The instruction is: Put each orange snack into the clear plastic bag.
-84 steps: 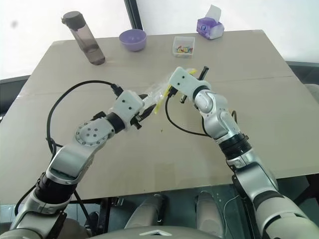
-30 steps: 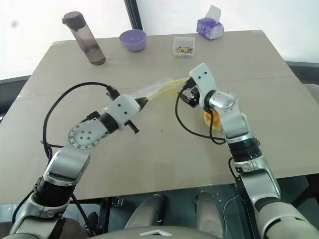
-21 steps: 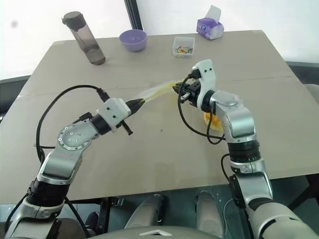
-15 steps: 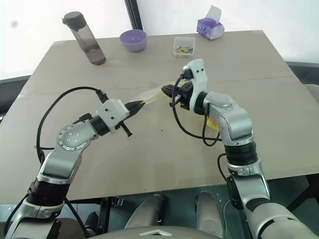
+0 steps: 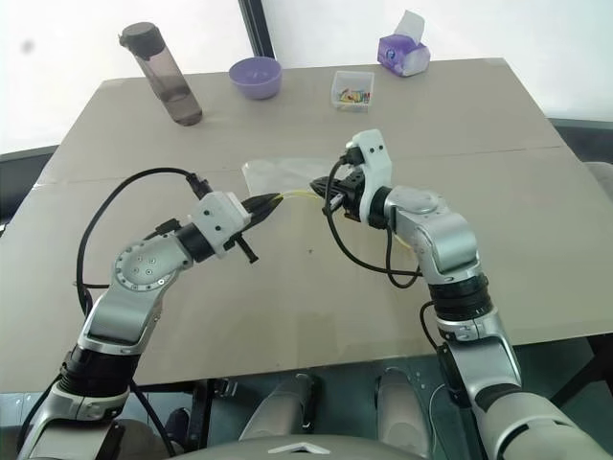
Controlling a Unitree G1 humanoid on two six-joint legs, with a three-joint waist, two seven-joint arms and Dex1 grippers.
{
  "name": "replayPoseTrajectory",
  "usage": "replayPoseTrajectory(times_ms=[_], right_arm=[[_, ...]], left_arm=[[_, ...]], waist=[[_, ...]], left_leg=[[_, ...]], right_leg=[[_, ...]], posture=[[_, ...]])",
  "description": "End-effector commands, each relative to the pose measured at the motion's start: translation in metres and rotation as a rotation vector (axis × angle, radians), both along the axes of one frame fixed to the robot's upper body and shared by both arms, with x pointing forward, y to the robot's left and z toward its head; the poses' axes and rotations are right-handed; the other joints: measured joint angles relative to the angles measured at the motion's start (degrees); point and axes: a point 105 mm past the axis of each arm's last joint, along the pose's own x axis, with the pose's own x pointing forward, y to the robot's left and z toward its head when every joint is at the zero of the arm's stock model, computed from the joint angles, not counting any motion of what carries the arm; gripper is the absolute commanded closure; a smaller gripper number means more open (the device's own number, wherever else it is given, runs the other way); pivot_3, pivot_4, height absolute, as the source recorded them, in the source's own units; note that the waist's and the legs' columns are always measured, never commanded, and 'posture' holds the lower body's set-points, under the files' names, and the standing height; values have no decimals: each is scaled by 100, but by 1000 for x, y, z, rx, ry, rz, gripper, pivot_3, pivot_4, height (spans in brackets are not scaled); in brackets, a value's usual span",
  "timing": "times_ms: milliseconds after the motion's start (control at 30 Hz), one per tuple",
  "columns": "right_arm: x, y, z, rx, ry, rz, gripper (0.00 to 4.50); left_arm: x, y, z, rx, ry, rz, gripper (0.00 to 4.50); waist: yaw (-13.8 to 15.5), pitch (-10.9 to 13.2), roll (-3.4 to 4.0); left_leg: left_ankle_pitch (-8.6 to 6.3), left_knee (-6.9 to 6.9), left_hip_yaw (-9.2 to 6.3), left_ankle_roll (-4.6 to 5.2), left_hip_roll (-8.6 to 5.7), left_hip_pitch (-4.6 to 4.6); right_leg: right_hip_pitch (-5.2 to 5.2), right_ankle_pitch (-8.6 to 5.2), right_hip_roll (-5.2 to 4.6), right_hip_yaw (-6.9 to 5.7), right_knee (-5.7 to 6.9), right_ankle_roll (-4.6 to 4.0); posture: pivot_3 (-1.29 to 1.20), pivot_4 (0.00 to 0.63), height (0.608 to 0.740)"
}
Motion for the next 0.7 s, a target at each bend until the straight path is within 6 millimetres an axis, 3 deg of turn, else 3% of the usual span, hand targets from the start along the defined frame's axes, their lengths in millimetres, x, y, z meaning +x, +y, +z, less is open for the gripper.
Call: replayPoseTrajectory(times_ms=[33, 267, 700], right_arm=[[-12, 5, 25, 102, -56, 67, 4435], [-33, 9, 29, 134, -59, 178, 4435], [-13, 2, 15, 109, 10, 72, 4435]], left_arm=[[1, 5, 9, 5, -53, 17, 4500], [2, 6, 7, 9, -52, 26, 4500], [-1, 0, 8, -5, -59, 2, 4500]], waist=[[0, 0, 0], [7, 0, 0], [5, 0, 0]], left_leg=[[0, 0, 0, 0, 0, 0], [0, 1, -4, 0, 0, 0], [0, 4, -1, 0, -1, 0]], right_leg=[[0, 0, 0, 0, 0, 0], [1, 0, 0, 0, 0, 0], [1, 0, 0, 0, 4, 0]], posture=[[0, 150, 740], [0, 150, 740], [0, 150, 740]])
